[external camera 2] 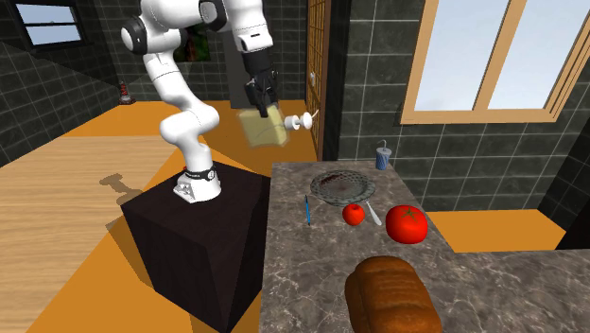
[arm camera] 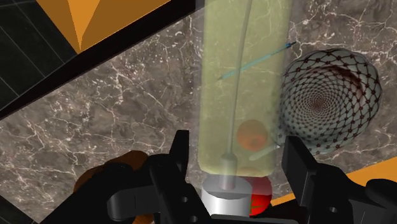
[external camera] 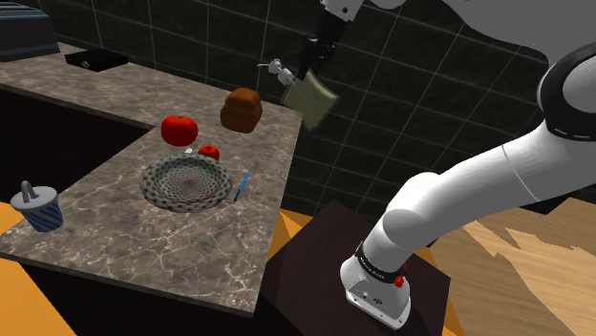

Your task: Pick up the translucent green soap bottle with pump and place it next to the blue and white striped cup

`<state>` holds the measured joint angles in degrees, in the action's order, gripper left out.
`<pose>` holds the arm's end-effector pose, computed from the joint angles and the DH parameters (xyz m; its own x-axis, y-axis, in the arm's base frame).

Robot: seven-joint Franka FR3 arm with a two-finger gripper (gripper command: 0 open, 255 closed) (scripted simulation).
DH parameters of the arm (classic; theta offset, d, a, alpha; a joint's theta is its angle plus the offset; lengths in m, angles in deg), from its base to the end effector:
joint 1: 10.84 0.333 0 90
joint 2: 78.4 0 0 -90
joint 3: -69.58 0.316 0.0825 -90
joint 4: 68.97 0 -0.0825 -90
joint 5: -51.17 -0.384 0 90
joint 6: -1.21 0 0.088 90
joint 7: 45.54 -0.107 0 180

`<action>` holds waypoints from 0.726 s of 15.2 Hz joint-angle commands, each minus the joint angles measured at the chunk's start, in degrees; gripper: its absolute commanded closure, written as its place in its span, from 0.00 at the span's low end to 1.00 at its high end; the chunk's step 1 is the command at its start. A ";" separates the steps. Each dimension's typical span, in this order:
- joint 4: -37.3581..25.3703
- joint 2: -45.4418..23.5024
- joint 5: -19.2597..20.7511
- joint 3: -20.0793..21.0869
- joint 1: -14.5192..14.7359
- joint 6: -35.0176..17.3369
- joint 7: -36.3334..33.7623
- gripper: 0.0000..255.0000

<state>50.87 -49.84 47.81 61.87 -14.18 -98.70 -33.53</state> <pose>0.4025 -0.0858 0.6296 0.9858 0.0145 0.1674 0.0299 -0.9955 -0.0896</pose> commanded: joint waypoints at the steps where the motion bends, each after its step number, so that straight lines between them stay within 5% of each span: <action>1: 0.15 0.24 -0.46 1.67 0.63 -0.08 -2.13 1.00; 11: -1.04 -1.60 -3.35 12.68 4.81 -2.04 -16.02 1.00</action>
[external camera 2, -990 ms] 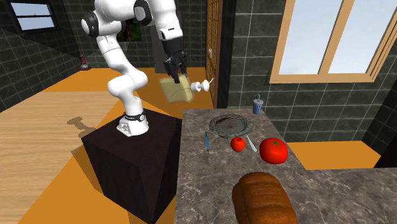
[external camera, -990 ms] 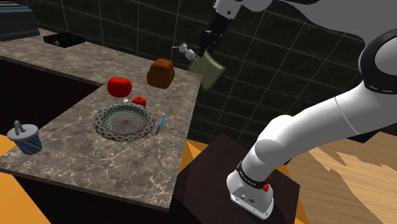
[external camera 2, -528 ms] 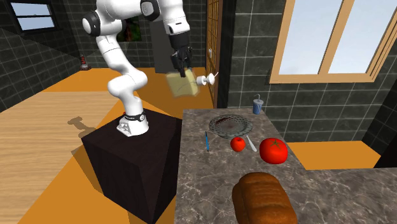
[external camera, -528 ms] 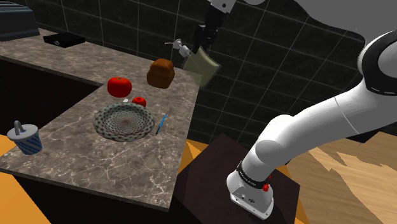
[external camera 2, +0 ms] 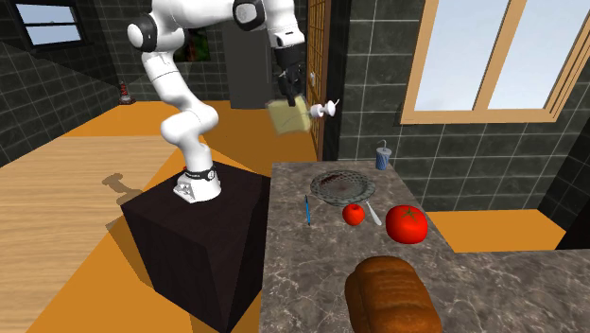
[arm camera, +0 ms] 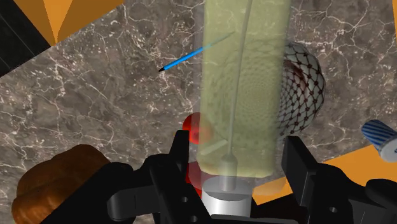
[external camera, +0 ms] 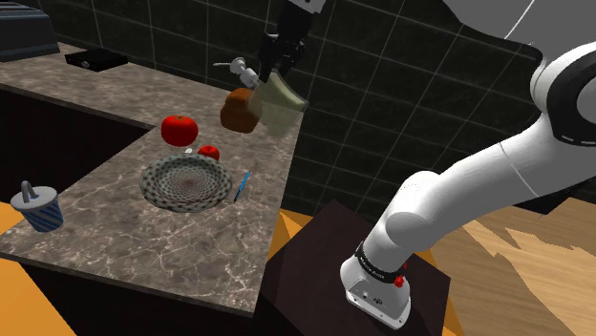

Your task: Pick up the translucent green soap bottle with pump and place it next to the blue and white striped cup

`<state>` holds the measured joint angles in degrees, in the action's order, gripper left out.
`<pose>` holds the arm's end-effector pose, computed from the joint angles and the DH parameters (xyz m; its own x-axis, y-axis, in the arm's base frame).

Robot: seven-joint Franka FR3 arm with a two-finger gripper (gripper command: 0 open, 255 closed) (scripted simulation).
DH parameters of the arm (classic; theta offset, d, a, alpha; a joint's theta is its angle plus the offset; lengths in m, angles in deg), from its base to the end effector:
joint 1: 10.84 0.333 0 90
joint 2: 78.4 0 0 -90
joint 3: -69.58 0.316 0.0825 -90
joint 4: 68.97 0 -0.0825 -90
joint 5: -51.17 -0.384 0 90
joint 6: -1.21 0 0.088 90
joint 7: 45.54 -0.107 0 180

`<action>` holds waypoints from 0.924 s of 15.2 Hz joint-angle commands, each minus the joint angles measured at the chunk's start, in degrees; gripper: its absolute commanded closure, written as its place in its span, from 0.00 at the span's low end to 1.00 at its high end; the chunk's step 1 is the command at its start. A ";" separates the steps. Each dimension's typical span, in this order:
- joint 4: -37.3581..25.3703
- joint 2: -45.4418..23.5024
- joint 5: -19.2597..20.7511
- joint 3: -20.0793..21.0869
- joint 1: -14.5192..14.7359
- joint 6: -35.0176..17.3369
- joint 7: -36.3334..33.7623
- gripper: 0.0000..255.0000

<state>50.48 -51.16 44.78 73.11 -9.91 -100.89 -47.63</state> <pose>0.4186 0.0478 0.6289 0.9858 0.0151 0.1671 0.0304 -0.9955 -0.0893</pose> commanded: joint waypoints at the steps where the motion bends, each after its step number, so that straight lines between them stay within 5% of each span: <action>1: -1.12 -0.81 -0.52 2.51 0.94 -0.05 -3.32 1.00; 14: -13.20 -13.11 0.80 16.67 5.28 -1.78 -22.13 1.00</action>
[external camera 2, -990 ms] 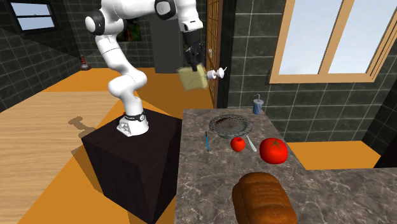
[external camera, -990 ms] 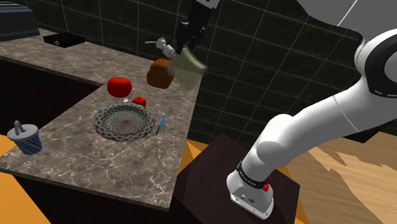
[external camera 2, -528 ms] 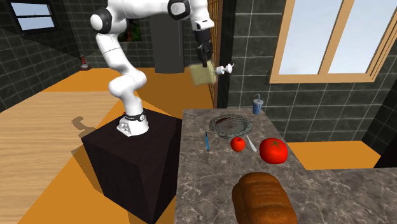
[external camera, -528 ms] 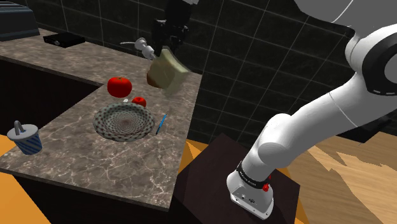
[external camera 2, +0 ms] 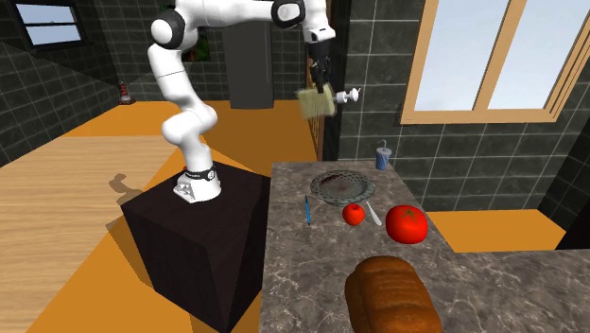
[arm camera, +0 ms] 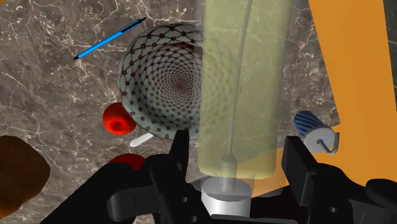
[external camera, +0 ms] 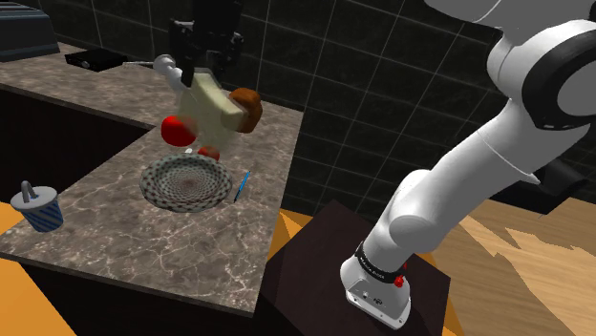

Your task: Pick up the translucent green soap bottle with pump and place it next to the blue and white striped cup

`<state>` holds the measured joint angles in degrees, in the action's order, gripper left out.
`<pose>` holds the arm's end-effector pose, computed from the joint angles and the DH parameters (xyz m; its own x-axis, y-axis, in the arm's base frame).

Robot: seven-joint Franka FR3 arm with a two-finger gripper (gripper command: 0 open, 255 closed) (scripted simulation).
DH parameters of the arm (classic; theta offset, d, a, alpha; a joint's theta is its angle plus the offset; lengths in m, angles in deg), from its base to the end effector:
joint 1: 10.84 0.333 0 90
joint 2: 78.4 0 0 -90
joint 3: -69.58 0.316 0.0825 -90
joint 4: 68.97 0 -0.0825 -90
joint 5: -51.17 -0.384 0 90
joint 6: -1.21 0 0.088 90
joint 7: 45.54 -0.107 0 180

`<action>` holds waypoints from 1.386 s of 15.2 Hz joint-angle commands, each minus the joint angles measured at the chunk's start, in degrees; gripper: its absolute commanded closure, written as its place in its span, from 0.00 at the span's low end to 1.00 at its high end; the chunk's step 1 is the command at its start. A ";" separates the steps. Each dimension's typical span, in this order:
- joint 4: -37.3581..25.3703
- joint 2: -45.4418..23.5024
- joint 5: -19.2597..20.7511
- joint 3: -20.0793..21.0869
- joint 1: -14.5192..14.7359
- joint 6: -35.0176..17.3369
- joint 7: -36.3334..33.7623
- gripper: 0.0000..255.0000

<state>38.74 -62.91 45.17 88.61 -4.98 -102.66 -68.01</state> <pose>0.4362 0.2346 0.6317 0.9858 0.0161 0.1673 0.0312 -0.9956 -0.0880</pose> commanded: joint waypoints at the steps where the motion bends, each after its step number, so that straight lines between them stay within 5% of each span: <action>1: -2.87 -2.75 0.95 2.24 0.69 0.01 -3.30 1.00; 8: -15.28 -14.64 7.31 9.32 4.07 1.38 -14.75 1.00; 12: -27.23 -25.36 14.41 13.00 8.82 4.52 -22.73 1.00; 21: -18.10 -23.54 13.39 12.32 8.21 -3.10 -22.57 1.00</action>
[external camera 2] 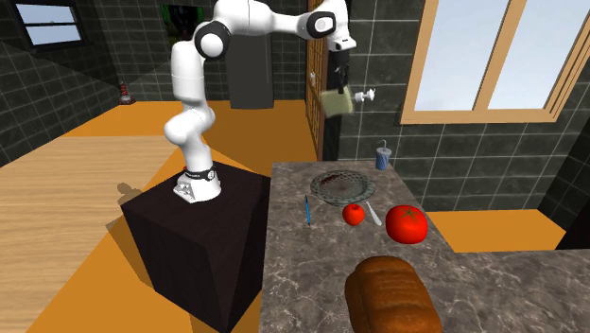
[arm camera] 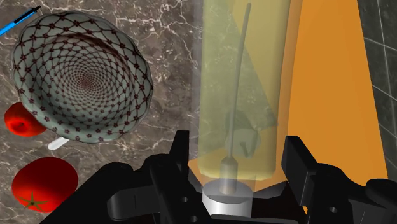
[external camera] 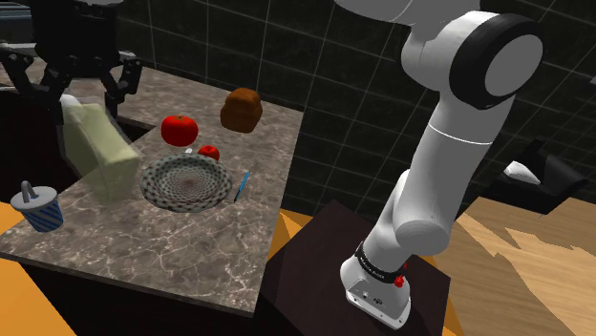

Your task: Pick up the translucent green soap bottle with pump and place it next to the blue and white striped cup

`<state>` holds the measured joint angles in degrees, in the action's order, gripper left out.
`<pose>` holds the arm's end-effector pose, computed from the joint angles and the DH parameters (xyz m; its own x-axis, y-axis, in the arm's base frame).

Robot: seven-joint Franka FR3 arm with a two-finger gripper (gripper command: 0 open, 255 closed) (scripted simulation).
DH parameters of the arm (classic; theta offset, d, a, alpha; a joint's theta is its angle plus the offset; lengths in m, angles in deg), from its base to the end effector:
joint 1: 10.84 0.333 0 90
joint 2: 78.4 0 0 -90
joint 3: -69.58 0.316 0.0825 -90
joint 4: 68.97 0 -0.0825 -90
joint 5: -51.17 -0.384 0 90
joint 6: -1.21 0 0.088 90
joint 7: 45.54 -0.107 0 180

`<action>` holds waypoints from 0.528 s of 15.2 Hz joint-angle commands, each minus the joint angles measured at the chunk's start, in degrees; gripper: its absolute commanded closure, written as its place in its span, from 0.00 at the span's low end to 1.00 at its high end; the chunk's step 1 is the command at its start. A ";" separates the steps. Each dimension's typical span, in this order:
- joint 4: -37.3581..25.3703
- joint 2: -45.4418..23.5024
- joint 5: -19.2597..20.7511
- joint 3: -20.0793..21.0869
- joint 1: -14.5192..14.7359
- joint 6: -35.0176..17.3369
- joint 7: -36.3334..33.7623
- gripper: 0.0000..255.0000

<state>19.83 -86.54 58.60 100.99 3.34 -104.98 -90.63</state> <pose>0.4541 0.4180 0.5901 0.9859 0.0145 0.1668 0.0297 -0.9956 -0.0892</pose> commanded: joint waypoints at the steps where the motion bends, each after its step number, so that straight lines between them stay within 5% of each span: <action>1: 1.70 0.20 -0.09 -0.08 -0.17 -1.59 0.04 1.00; 8: 7.41 0.47 -0.08 -0.24 -0.46 -7.06 -0.22 1.00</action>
<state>26.63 -86.02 58.49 100.81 2.96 -111.33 -90.90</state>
